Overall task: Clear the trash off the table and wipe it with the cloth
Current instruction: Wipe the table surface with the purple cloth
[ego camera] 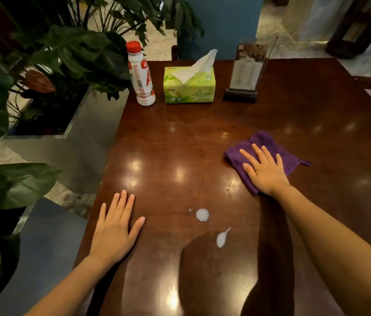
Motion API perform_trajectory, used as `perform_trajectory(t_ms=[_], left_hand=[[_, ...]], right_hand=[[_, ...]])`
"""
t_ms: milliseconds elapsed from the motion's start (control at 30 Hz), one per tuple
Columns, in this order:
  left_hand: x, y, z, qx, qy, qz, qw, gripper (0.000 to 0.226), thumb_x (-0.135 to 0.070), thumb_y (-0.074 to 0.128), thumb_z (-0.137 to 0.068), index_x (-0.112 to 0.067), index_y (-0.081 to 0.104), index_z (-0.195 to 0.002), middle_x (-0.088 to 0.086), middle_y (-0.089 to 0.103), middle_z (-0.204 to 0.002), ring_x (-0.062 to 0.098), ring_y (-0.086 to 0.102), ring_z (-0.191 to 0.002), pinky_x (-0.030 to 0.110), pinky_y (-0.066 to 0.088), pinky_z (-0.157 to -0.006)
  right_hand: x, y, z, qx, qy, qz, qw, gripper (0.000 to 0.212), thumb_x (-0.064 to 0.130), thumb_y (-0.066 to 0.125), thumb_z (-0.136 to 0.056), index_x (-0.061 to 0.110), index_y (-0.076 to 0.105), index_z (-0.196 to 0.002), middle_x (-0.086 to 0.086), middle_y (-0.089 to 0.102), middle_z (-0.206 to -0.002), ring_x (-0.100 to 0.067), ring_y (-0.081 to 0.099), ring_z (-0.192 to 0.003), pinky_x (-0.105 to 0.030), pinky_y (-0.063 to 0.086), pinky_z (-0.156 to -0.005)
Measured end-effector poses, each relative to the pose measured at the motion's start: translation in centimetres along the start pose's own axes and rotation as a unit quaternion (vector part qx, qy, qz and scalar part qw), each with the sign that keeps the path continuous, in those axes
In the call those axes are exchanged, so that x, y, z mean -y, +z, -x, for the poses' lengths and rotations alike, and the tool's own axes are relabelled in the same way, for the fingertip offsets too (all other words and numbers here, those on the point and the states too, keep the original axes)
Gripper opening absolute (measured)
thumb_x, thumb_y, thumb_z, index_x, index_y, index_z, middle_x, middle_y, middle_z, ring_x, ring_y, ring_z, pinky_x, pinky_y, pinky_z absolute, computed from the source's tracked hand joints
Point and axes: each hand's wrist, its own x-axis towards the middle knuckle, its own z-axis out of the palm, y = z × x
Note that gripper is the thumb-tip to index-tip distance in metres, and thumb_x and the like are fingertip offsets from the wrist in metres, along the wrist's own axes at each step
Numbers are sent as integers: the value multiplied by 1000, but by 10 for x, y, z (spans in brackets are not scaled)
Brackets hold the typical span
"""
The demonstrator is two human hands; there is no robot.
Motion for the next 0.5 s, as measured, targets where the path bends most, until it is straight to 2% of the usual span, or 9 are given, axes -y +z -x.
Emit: perform_trajectory(t_ms=[167, 267, 367, 500], left_hand=[[7, 0, 12, 3, 27, -6, 1000, 78, -65, 2, -88, -17, 21, -146, 4, 20, -155, 17, 12, -144, 36, 4, -116], [17, -1, 24, -1, 49, 3, 999, 77, -66, 2, -87, -20, 17, -146, 0, 13, -155, 12, 6, -144, 35, 1, -115], [22, 1, 34, -1, 56, 15, 998, 75, -66, 3, -87, -23, 15, -147, -2, 10, -155, 11, 3, -144, 33, -4, -115], [21, -1, 35, 9, 50, 13, 999, 73, -63, 8, -90, -19, 24, -146, 2, 21, -155, 16, 15, -143, 35, -1, -115]], right_hand=[[19, 9, 37, -9, 128, -35, 991, 51, 49, 18, -98, 42, 10, -148, 1, 1, -162, -24, -2, -149, -55, -2, -118], [50, 17, 58, 0, 188, -52, 981, 53, 50, 16, -98, 41, 5, -149, 0, -4, -162, -27, -6, -149, -58, -3, -117], [82, 25, 83, 7, 221, -66, 973, 54, 50, 15, -98, 40, 3, -149, -2, -6, -162, -28, -8, -148, -59, -4, -116], [129, 40, 118, -17, 253, -71, 965, 54, 49, 18, -98, 39, 4, -149, -3, -3, -162, -29, -6, -148, -60, -2, -115]])
